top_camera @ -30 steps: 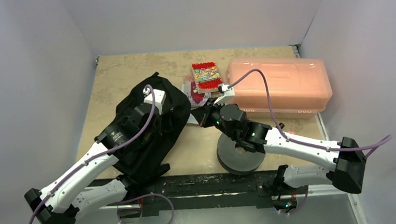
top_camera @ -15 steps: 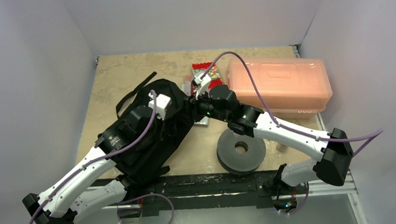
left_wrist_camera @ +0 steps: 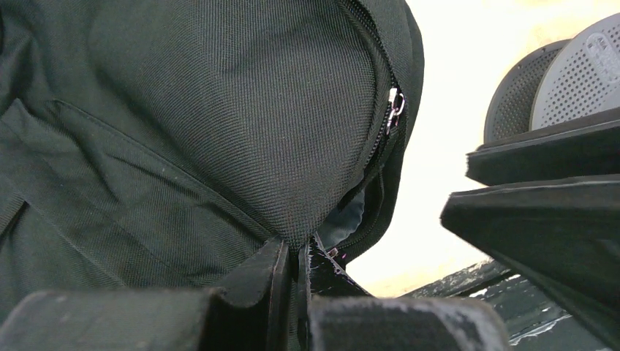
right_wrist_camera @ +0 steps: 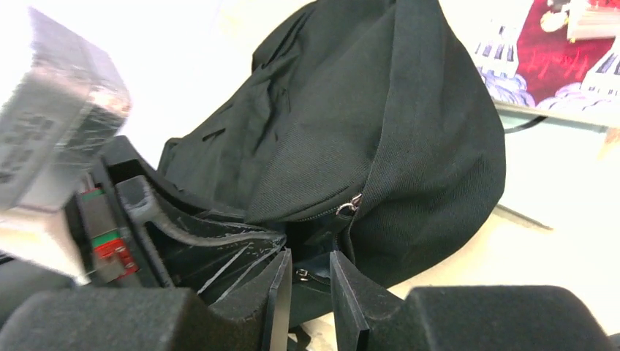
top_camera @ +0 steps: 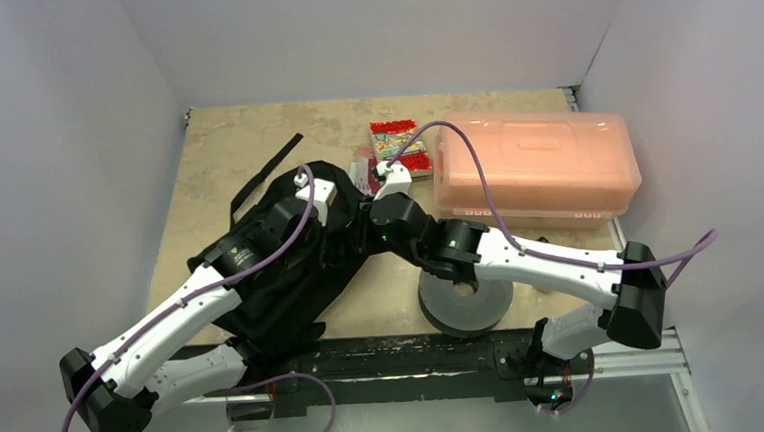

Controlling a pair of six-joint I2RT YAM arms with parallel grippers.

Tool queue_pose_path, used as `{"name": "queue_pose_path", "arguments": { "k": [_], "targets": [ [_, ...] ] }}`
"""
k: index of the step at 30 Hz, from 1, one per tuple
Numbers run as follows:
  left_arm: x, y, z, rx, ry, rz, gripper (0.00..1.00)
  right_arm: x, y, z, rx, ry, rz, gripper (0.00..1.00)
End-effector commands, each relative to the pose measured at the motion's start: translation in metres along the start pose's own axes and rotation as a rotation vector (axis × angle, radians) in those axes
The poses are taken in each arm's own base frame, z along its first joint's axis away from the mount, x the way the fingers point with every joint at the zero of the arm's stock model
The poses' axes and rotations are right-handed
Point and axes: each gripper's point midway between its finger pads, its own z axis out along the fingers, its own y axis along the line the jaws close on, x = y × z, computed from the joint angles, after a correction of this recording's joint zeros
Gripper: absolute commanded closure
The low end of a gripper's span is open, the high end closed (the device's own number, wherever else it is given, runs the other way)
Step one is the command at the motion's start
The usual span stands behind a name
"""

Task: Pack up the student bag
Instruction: Unzip the student bag at the center of the board.

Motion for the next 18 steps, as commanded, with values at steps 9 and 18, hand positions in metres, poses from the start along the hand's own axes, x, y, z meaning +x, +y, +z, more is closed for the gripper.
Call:
{"name": "queue_pose_path", "arguments": {
  "k": [9, 18],
  "targets": [
    [-0.017, -0.024, -0.002, 0.112, -0.078, -0.141, 1.00, 0.014, 0.003, 0.027, 0.064, 0.016, 0.061, 0.64],
    [-0.012, -0.032, -0.004, 0.168, -0.080, -0.165, 1.00, 0.013, -0.009, 0.042, 0.150, -0.022, 0.061, 0.61]
  ]
}}
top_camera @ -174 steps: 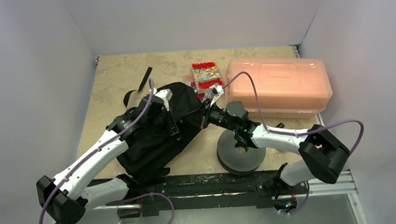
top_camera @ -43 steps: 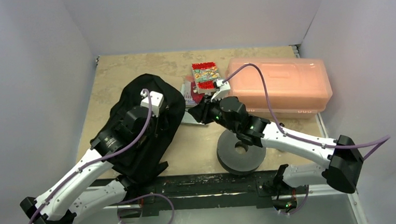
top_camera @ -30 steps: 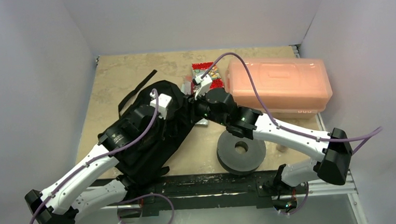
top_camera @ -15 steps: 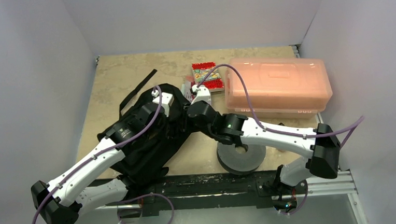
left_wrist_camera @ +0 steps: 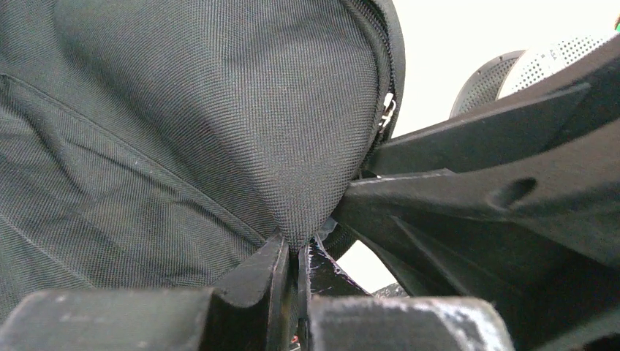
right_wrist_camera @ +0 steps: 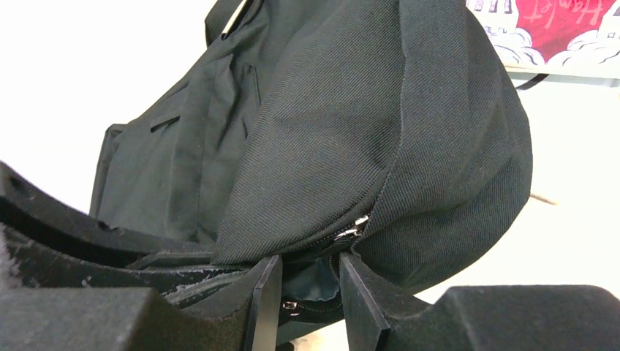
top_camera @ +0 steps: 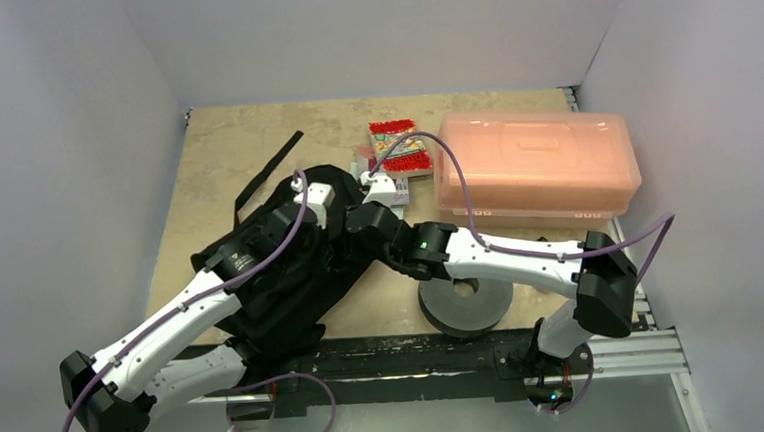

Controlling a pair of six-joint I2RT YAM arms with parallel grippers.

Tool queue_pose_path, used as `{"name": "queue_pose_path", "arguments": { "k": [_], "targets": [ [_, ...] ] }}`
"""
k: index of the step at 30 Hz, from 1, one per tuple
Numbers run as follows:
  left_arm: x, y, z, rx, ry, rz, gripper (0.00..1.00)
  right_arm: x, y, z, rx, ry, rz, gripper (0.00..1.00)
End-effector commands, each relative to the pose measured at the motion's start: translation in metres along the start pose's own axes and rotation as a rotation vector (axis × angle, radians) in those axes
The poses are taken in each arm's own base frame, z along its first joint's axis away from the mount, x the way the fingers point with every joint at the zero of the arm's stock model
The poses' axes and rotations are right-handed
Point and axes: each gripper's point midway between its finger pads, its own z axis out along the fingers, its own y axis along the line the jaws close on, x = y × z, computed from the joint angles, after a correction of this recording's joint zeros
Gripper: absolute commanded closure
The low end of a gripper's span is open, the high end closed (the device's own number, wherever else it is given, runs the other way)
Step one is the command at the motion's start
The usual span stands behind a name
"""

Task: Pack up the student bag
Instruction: Unzip the student bag at the center of the board.

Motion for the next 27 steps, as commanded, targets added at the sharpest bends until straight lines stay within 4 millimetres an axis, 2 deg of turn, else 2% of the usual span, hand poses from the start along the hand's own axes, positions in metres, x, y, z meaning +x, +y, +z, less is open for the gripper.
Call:
{"name": "queue_pose_path", "arguments": {
  "k": [1, 6, 10, 12, 17, 22, 27],
  "targets": [
    [-0.017, -0.020, -0.008, 0.102, -0.074, -0.053, 1.00, -0.023, 0.006, 0.005, 0.047, -0.090, 0.049, 0.61],
    [-0.015, -0.021, -0.008, 0.115, -0.077, -0.061, 1.00, -0.035, -0.001, 0.003, 0.067, -0.161, 0.067, 0.57],
    [-0.012, -0.020, -0.009, 0.118, -0.076, -0.060, 1.00, -0.038, 0.003, 0.007, 0.067, -0.168, 0.052, 0.60],
    [-0.011, -0.016, -0.010, 0.103, -0.076, -0.055, 1.00, -0.039, 0.004, 0.009, 0.069, -0.171, 0.046, 0.68],
    [-0.008, 0.001, -0.011, 0.019, -0.079, -0.027, 1.00, -0.043, 0.000, 0.002, 0.068, -0.184, 0.006, 0.98],
    [-0.010, 0.023, -0.012, -0.088, -0.093, 0.040, 1.00, -0.048, 0.005, -0.011, 0.005, -0.172, -0.112, 1.00],
    [-0.027, 0.054, -0.023, -0.259, -0.106, 0.198, 1.00, -0.037, 0.031, -0.028, -0.181, -0.073, -0.307, 1.00]
  ]
}}
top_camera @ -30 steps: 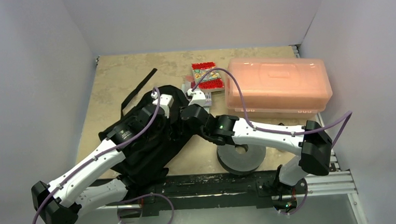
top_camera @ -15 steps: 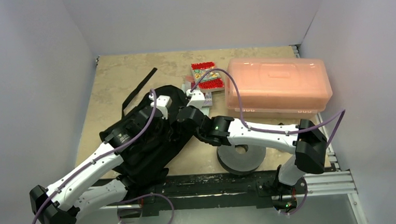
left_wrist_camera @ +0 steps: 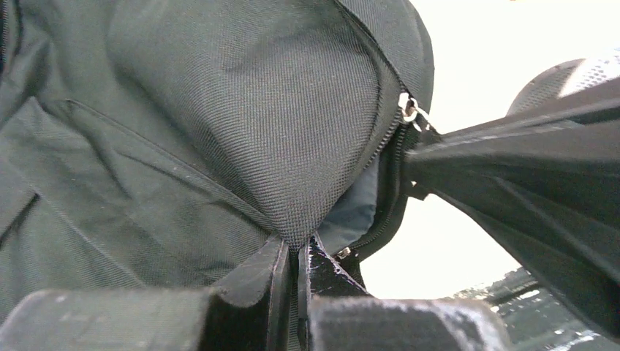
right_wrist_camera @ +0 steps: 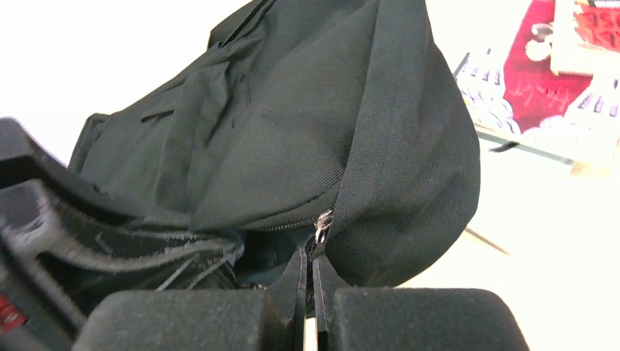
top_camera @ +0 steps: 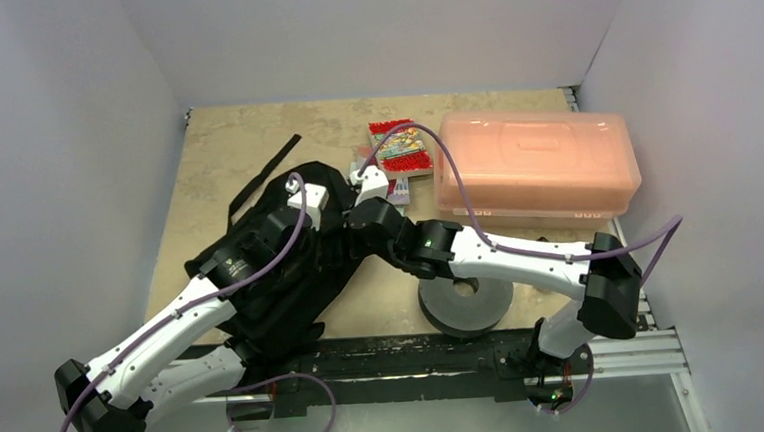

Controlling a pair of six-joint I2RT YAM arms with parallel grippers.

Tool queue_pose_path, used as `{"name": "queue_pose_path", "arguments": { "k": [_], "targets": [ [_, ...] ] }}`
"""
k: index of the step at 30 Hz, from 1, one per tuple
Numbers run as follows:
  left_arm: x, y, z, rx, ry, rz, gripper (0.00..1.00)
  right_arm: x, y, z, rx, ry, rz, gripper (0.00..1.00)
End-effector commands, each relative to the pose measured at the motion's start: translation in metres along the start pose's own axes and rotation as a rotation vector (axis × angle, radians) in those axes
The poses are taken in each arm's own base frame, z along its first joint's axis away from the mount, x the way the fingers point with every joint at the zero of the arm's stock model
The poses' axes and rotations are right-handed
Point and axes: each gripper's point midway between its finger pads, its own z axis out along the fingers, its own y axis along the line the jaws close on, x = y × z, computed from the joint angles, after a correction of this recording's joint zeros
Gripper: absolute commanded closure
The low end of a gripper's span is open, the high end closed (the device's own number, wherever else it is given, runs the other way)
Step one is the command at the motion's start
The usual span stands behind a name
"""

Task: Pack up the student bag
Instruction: Unzip the student bag at the center of the board.

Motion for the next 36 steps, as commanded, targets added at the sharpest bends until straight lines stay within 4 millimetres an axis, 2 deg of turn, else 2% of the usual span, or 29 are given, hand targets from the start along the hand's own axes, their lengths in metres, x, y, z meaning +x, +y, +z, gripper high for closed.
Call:
{"name": "queue_pose_path", "arguments": {
  "k": [1, 5, 8, 11, 13, 15, 17, 21, 25, 28, 30, 32, 36],
  "targets": [
    [-0.028, 0.040, -0.016, -0.201, -0.053, 0.185, 1.00, -0.025, 0.031, -0.030, -0.232, -0.012, -0.158, 1.00],
    [-0.062, 0.056, -0.026, -0.297, -0.156, 0.319, 1.00, -0.028, 0.022, -0.033, -0.365, 0.005, -0.104, 1.00],
    [-0.098, 0.051, -0.034, -0.291, -0.259, 0.496, 1.00, -0.032, 0.006, -0.024, -0.427, -0.009, -0.071, 1.00],
    [-0.126, 0.040, -0.034, -0.276, -0.311, 0.599, 1.00, -0.022, 0.009, -0.014, -0.463, -0.009, -0.071, 1.00],
    [-0.136, 0.036, -0.024, -0.286, -0.282, 0.696, 1.00, -0.010, 0.017, -0.009, -0.520, 0.007, -0.011, 1.00],
    [-0.140, 0.039, -0.015, -0.328, -0.232, 0.720, 1.00, -0.001, 0.023, -0.003, -0.564, 0.017, 0.024, 1.00],
    [-0.132, 0.042, -0.012, -0.343, -0.176, 0.670, 1.00, 0.002, 0.028, 0.004, -0.586, 0.014, 0.047, 1.00],
    [-0.081, 0.042, -0.005, -0.271, -0.112, 0.480, 1.00, 0.009, 0.034, 0.009, -0.625, 0.028, 0.081, 1.00],
    [-0.034, 0.048, -0.011, -0.255, -0.081, 0.237, 0.98, 0.019, 0.023, 0.018, -0.584, 0.024, 0.078, 1.00],
    [-0.012, 0.047, -0.025, -0.238, -0.049, 0.018, 0.61, 0.023, 0.014, 0.027, -0.510, 0.016, 0.019, 1.00],
    [0.001, 0.045, -0.035, -0.239, -0.031, -0.173, 0.45, 0.024, 0.013, 0.028, -0.481, 0.021, -0.026, 1.00],
    [0.011, 0.040, -0.045, -0.220, -0.020, -0.410, 0.34, 0.026, 0.016, 0.025, -0.496, 0.029, -0.049, 1.00],
    [0.014, 0.016, -0.059, -0.081, -0.024, -0.757, 0.22, 0.033, 0.024, 0.016, -0.539, 0.049, -0.076, 1.00]
  ]
}}
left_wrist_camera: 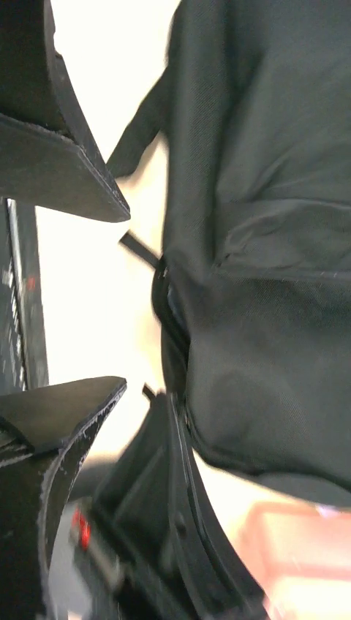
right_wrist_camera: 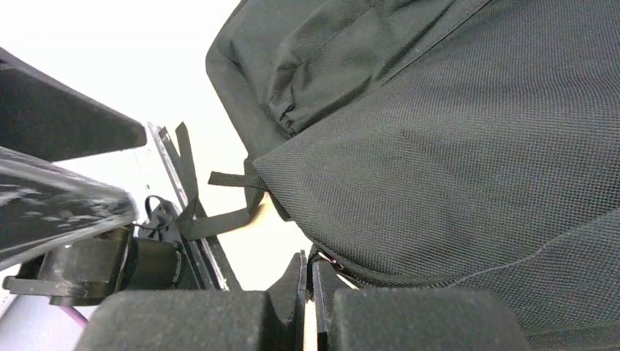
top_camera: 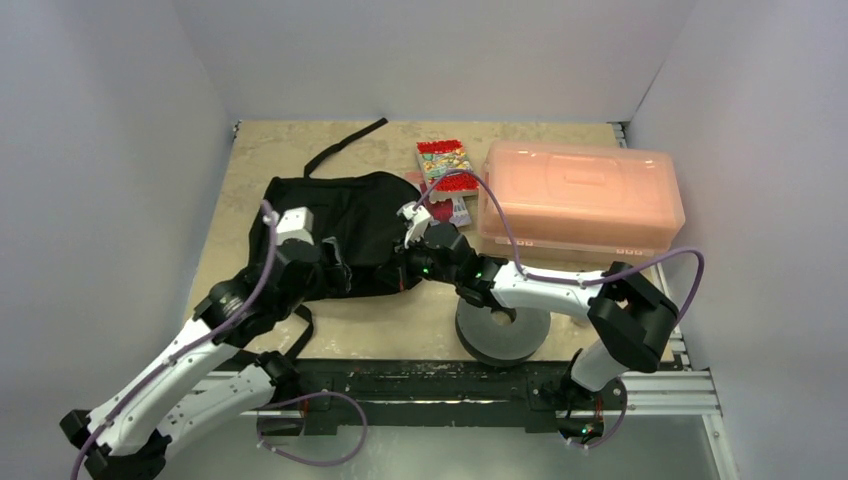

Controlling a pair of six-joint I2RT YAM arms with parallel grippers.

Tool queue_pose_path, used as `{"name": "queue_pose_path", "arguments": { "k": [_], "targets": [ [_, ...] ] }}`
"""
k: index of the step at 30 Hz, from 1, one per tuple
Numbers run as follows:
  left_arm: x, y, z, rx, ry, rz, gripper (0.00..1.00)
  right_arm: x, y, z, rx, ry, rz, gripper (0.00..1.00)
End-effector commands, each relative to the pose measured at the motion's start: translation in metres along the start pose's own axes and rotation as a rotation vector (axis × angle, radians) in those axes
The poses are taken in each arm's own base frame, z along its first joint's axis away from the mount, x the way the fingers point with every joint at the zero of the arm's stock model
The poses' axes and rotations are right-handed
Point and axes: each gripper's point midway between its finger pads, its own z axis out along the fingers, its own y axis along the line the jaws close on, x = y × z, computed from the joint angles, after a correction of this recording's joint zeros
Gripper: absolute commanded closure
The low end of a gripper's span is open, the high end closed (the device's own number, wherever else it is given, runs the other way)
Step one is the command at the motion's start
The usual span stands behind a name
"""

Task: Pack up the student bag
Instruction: Unzip the student bag at the center of the board.

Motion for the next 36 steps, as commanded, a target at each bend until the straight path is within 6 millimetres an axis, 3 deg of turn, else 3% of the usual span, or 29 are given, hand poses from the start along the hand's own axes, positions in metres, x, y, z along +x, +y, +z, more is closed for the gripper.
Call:
{"name": "queue_pose_path", "arguments": {
  "k": [1, 4, 6, 10, 14, 17, 19, 21, 22, 23, 24, 27, 30, 33, 36],
  "targets": [
    [0.017, -0.021, -0.017, 0.080, 0.089, -0.556, 0.15, -0.012, 0.018, -0.003, -0.054, -0.021, -0.068, 1.00],
    [0.025, -0.021, -0.015, 0.023, 0.131, -0.883, 0.13, -0.003, 0.019, -0.002, -0.072, -0.004, -0.061, 1.00],
    [0.028, -0.019, -0.008, -0.033, 0.152, -1.007, 0.13, 0.002, 0.017, -0.001, -0.069, 0.015, -0.065, 1.00],
    [0.014, -0.028, 0.011, -0.026, 0.121, -1.078, 0.01, 0.008, 0.021, -0.004, -0.072, 0.030, -0.092, 1.00],
    [0.016, -0.036, 0.040, -0.019, 0.164, -1.136, 0.01, 0.010, 0.031, -0.011, -0.059, 0.022, -0.153, 1.00],
    [0.022, -0.049, 0.068, 0.048, 0.235, -1.181, 0.17, 0.013, 0.032, -0.013, -0.029, 0.022, -0.195, 1.00],
    [0.031, -0.045, 0.087, 0.049, 0.251, -1.196, 0.46, 0.015, 0.030, -0.013, -0.002, 0.025, -0.213, 1.00],
    [0.037, -0.041, 0.100, 0.074, 0.272, -1.178, 0.68, 0.018, 0.025, -0.013, 0.035, 0.033, -0.235, 1.00],
    [0.038, -0.035, 0.104, 0.070, 0.265, -1.147, 0.87, 0.020, 0.021, -0.014, 0.068, 0.038, -0.249, 1.00],
    [0.036, -0.026, 0.106, 0.049, 0.241, -1.103, 0.97, 0.022, 0.013, -0.016, 0.115, 0.045, -0.255, 1.00],
    [0.036, -0.014, 0.104, 0.000, 0.218, -1.048, 1.00, 0.021, 0.003, -0.019, 0.173, 0.041, -0.259, 1.00],
    [0.029, 0.031, 0.084, -0.189, 0.101, -0.856, 1.00, 0.024, -0.050, -0.041, 0.491, 0.057, -0.265, 1.00],
    [0.021, 0.069, 0.060, -0.324, 0.001, -0.696, 1.00, 0.020, -0.103, -0.088, 0.862, 0.047, -0.310, 1.00],
    [0.017, 0.088, 0.050, -0.361, -0.046, -0.507, 1.00, 0.012, -0.122, -0.120, 1.018, 0.018, -0.355, 1.00],
    [0.020, 0.105, 0.038, -0.427, -0.048, -0.415, 1.00, 0.011, -0.125, -0.128, 1.045, 0.025, -0.367, 1.00]
  ]
}}
